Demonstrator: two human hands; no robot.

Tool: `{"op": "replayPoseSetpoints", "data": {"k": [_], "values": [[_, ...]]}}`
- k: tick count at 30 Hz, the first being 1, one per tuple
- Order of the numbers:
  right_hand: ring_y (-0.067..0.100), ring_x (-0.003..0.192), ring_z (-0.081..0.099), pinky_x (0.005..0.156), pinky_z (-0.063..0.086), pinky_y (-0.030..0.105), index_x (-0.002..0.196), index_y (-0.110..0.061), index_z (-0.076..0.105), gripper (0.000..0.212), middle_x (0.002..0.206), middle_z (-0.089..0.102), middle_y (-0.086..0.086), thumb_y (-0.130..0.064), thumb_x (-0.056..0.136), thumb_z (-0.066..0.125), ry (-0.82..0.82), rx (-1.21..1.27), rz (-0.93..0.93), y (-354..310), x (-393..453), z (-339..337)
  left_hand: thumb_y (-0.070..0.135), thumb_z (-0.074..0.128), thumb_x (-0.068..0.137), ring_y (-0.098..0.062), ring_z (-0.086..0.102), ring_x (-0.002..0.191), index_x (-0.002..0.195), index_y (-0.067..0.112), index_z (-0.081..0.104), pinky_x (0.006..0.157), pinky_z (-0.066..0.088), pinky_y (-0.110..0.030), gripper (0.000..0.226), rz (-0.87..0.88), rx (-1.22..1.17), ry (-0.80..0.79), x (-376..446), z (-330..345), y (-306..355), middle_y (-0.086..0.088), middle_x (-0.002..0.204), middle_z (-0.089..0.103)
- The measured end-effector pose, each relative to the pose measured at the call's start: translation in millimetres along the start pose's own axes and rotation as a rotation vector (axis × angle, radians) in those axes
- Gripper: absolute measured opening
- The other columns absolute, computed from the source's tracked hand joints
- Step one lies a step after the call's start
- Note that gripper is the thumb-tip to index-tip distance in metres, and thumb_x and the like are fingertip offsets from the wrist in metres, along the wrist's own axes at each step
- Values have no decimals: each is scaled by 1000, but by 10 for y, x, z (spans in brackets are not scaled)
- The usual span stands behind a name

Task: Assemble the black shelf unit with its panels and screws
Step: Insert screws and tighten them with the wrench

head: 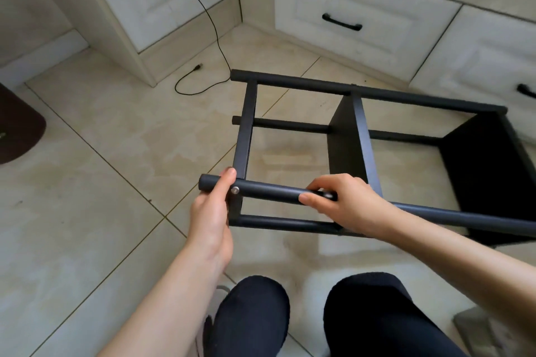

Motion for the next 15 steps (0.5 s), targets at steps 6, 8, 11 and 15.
{"op": "replayPoseSetpoints", "data": {"k": [6, 8, 11, 15], "values": [[13, 74, 62, 76, 53, 40, 94, -30, 70, 37, 77, 69, -4, -63, 88, 54, 120, 189, -78, -374, -122, -458, 35, 76, 87, -16, 65, 110, 98, 25, 69, 113, 40, -41, 17, 158, 48, -82, -287, 306, 862, 6, 101, 70], [14, 80, 64, 85, 54, 45, 96, -29, 69, 38, 79, 69, -3, -62, 90, 52, 144, 214, -104, -497, -199, -576, 35, 76, 86, -18, 63, 99, 93, 23, 69, 112, 40, -44, 15, 187, 82, -87, -415, 381, 1122, 4, 93, 68], [13, 82, 66, 82, 57, 37, 103, -28, 69, 33, 81, 70, -3, -56, 93, 54, 155, 293, -148, -680, -334, -733, 35, 77, 86, -21, 62, 100, 88, 22, 70, 112, 39, -49, 15, 243, 134, -107, -638, 494, 1466, 1, 93, 67], [3, 70, 64, 65, 51, 16, 103, -28, 67, 25, 75, 70, -8, -47, 96, 53, 174, 383, -196, -903, -556, -977, 37, 77, 85, -16, 59, 93, 86, 24, 72, 104, 42, -41, 14, 340, 203, -147, -982, 686, 1874, 4, 89, 64]]}}
Point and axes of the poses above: each hand's wrist, its own x-axis towards the middle knuckle, its own z-axis out of the palm, y = z × x, the point moved 6 cm from there along x, towards the middle knuckle
